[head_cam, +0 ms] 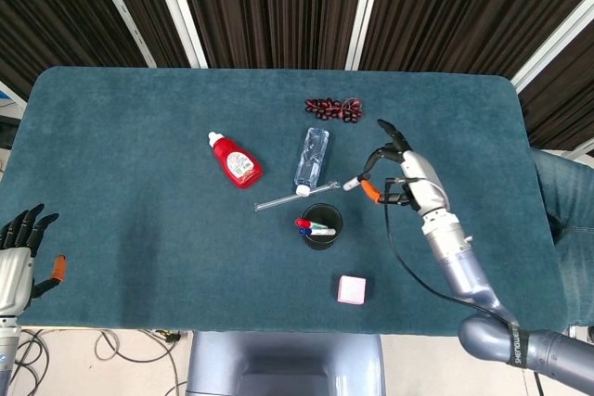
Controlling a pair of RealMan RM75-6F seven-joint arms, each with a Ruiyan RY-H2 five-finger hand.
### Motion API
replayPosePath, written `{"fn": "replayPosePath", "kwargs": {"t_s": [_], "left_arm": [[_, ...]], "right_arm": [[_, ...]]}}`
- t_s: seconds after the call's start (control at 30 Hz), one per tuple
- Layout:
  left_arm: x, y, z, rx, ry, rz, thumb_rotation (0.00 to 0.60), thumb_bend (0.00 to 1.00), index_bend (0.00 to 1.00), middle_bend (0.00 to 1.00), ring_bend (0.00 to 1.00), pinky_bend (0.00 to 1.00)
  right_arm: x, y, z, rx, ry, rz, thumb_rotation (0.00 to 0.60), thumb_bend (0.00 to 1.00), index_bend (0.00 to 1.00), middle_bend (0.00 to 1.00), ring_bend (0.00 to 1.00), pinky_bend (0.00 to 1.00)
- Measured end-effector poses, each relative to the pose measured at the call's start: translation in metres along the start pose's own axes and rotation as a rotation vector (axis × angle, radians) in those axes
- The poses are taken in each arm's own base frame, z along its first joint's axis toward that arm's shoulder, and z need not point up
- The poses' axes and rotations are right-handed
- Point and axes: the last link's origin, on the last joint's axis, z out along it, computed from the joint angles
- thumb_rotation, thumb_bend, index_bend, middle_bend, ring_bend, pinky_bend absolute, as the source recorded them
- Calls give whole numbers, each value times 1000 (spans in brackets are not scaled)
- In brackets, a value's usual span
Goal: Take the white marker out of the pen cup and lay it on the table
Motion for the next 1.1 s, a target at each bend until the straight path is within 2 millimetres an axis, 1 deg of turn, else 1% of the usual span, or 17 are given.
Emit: {"fn": "replayPosePath", "kwargs": {"t_s": [0.13,0.27,0.4,0.5,0.7,0.83,0.9,0.93,0.97,1.07,1.1], "left_arm": [[0,0,0,0,-1,1,600,438,159,32,30,98],[0,0,0,-2,0,4,600,438,159,32,30,98],[0,0,0,3,0,3,600,438,159,32,30,98],[0,0,0,2,-1,5,600,438,159,32,30,98],[0,0,0,3,1,2,600,438,159,32,30,100],[0,0,0,2,-2,3,600,438,159,32,30,101],[0,0,0,1,-2,4,600,438,159,32,30,101],[0,0,0,2,-1,3,600,438,159,32,30,102],[0,0,0,3,-1,2,600,438,159,32,30,102],[0,0,0,3,-2,3,600,438,159,32,30,105],[0,0,0,2,-2,3,600,438,159,32,30,105]], "right_arm": [[5,15,-3,-36,6,-7,600,449,648,0,0,168],[4,32,-8,-71,1,-29,600,449,648,0,0,168],[-6,50,-15,-96,-19,-33,600,449,648,0,0,168],[-14,58,-18,-100,-27,-41,600,449,648,0,0,167],[-28,71,-22,-116,-44,-41,600,437,619,0,0,168],[-36,75,-27,-123,-67,-45,600,416,593,0,0,167],[-40,77,-28,-125,-80,-50,600,399,527,0,0,168],[-42,77,-28,-126,-87,-53,600,383,452,0,0,168],[-43,77,-29,-127,-94,-58,600,374,404,0,0,168],[-48,77,-29,-133,-120,-79,600,342,202,0,0,167],[-49,77,-29,-137,-130,-88,600,332,157,0,0,167]]}}
